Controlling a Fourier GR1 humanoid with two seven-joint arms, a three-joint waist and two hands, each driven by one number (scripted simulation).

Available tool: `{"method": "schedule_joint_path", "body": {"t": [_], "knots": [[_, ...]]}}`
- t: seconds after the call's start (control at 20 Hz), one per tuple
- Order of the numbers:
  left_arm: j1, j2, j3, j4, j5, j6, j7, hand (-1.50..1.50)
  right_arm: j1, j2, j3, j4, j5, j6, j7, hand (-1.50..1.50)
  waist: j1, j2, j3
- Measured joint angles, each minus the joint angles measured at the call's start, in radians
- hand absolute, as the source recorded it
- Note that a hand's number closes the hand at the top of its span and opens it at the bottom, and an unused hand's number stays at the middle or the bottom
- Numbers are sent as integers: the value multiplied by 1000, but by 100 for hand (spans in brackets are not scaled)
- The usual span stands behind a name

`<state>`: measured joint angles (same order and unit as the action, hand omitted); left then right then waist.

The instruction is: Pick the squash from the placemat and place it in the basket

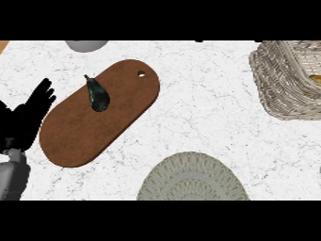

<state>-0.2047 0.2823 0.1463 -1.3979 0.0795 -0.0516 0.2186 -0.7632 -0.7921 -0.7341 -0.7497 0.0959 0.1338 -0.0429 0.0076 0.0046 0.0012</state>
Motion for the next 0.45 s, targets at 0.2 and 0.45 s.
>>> {"method": "schedule_joint_path", "body": {"t": [0.2,0.45], "knots": [[2,-5,-2,9,-4,-1,-9,0,54,-143,-65,135,-56,156,-39,-150,-2,2,1],[-9,-5,0,5,-1,-3,-3,0,133,-275,-86,283,-65,333,-148,-150,6,8,4]]}}
